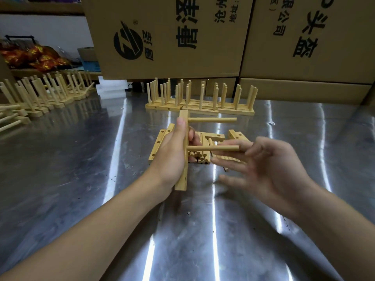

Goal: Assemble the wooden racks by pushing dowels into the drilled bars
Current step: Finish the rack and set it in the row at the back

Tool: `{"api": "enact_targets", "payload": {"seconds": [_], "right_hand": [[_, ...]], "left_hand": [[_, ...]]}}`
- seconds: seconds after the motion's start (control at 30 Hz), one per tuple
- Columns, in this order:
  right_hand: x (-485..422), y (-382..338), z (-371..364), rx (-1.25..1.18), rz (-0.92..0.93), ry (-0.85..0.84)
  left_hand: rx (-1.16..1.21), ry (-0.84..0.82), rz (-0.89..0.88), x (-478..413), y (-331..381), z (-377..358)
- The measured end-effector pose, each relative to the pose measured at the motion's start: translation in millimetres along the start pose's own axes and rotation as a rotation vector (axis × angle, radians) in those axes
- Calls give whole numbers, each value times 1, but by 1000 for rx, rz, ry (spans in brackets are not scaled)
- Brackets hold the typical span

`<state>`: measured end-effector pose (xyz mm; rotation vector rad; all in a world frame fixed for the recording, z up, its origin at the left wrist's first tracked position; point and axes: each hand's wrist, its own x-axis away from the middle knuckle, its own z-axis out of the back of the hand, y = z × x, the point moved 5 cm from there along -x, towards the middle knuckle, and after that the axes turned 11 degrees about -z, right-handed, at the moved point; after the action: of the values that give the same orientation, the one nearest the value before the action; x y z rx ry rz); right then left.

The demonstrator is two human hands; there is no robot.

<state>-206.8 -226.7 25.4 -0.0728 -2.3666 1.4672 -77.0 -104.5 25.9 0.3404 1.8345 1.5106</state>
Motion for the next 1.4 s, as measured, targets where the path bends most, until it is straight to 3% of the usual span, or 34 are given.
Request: {"api": "enact_targets", "payload": {"seconds": [0.1, 0.23, 0.4, 0.67, 1.4], "right_hand": [[-6, 4, -4, -228, -11, 90], [-7, 11, -14, -382, -66, 86], [-4, 16, -10, -384, -43, 174], [-5, 17, 1, -368, 7, 273], [-6, 25, 0, -377, -2, 324]], "left_hand": [[-28, -91, -52, 5, 3, -8], [-30, -225, -113, 19, 3, -28], [-130, -198, -66, 27, -3, -32], [4, -195, -77, 30, -5, -42], [79, -220, -45, 31, -14, -42]]}}
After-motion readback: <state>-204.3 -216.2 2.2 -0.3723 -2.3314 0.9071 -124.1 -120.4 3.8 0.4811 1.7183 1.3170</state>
